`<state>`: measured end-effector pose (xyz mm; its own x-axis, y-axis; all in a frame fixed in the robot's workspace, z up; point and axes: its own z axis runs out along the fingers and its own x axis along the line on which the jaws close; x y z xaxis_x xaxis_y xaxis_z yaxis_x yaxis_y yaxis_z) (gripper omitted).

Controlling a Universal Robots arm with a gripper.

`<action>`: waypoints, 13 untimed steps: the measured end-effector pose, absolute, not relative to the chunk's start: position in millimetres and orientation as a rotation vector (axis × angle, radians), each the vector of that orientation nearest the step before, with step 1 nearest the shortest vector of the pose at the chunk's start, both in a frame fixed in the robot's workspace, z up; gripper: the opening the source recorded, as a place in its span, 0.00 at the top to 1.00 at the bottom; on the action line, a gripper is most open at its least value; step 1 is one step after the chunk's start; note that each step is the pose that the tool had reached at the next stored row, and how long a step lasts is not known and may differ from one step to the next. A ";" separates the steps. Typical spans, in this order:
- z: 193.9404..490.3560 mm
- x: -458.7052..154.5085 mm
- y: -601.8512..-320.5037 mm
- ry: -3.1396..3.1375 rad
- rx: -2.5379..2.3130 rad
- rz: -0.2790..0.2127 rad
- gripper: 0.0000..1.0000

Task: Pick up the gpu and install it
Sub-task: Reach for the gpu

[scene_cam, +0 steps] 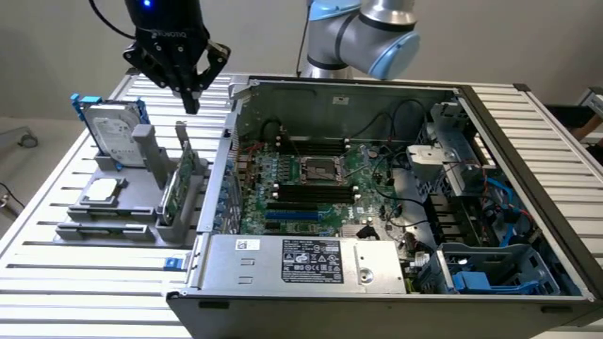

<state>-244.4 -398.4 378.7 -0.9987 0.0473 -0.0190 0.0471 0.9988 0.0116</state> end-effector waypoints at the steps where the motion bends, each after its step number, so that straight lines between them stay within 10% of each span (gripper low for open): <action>1: 377.5 -248.5 -398.4 3.121 0.072 0.016 0.89; 13: 358.5 -289.5 -397.2 3.122 0.048 0.015 0.89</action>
